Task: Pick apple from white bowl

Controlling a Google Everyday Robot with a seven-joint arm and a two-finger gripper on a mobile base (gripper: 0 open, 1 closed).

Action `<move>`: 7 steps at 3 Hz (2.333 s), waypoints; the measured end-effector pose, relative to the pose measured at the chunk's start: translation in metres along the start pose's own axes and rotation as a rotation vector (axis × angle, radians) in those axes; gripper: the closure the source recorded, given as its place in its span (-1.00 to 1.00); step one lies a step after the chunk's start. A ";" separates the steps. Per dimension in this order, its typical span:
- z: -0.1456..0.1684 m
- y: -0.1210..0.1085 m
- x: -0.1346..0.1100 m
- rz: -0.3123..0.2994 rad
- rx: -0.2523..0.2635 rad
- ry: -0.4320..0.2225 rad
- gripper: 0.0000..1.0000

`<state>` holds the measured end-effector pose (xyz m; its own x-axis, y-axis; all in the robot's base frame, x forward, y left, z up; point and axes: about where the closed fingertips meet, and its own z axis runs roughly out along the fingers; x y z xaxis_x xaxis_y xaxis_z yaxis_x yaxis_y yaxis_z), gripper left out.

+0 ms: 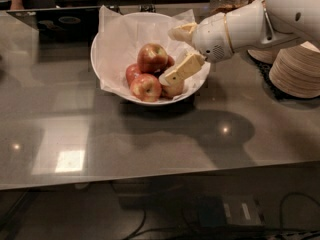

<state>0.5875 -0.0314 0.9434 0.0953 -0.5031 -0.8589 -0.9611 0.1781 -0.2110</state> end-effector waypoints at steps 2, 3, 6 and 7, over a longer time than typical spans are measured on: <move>0.006 -0.006 -0.002 -0.009 -0.004 -0.017 -0.60; 0.015 -0.009 -0.010 -0.011 -0.029 -0.050 -0.58; 0.040 -0.010 -0.016 0.037 -0.112 -0.146 -0.62; 0.045 -0.010 -0.014 0.048 -0.120 -0.150 -0.62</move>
Offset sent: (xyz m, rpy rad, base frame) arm 0.0173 0.0097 0.0026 0.0396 -0.0188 0.0240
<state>0.6070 0.0119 0.9367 0.0774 -0.3630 -0.9286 -0.9887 0.0921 -0.1185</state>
